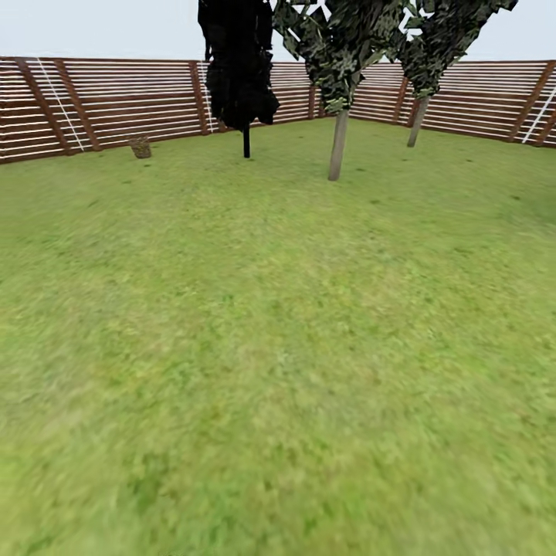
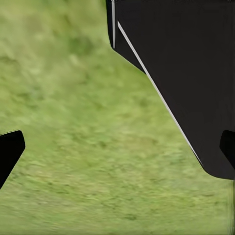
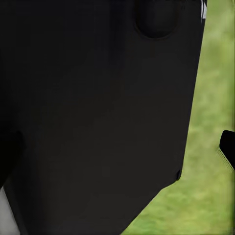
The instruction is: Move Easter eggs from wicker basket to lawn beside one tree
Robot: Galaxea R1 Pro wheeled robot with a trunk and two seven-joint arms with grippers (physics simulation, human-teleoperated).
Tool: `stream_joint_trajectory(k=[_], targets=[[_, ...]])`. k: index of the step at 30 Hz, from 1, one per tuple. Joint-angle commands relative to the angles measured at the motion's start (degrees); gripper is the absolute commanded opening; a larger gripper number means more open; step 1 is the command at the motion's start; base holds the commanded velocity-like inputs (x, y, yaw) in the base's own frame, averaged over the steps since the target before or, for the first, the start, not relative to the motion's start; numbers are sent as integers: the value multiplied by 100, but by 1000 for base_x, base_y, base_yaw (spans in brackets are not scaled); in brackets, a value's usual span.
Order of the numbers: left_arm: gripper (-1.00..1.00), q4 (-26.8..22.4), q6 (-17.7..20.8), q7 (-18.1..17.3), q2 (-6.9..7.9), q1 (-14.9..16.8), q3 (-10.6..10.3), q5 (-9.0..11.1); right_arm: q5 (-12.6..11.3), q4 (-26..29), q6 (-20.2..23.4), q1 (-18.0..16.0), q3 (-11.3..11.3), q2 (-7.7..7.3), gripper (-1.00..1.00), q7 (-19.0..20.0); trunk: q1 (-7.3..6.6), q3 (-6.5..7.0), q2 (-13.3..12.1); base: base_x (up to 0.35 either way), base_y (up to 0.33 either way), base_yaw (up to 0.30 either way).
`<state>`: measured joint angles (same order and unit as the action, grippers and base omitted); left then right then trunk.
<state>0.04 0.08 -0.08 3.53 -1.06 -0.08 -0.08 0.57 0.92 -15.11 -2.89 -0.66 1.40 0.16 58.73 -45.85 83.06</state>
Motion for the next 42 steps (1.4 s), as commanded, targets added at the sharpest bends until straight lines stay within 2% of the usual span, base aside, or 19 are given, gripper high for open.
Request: stream_joint_trajectory(k=[1, 19, 28, 35, 42], targets=[[100, 2, 1, -1, 2, 1, -1, -1, 5, -4, -18, -1, -4, 0, 100, 2, 0, 3, 2, 0, 0, 255], [100, 5, 1, -1, -1, 1, -1, -1, -23, 5, -26, -1, 9, -12, 100, -16, 0, 94, 2, 0, 0, 255], [100, 2, 1, -1, 3, 1, -1, -1, -97, -3, 0, -1, 22, 0, 100, -18, 0, 99, 2, 0, 0, 289], [100, 5, 1, -1, 1, 1, -1, -1, -42, 4, 41, -1, 6, -39, 100, 29, 0, 98, 2, 0, 0, 40], [100, 5, 1, -1, 0, 1, -1, -1, -8, -4, 1, -1, 5, -1, 100, 49, 0, 115, 2, 0, 0, 96]])
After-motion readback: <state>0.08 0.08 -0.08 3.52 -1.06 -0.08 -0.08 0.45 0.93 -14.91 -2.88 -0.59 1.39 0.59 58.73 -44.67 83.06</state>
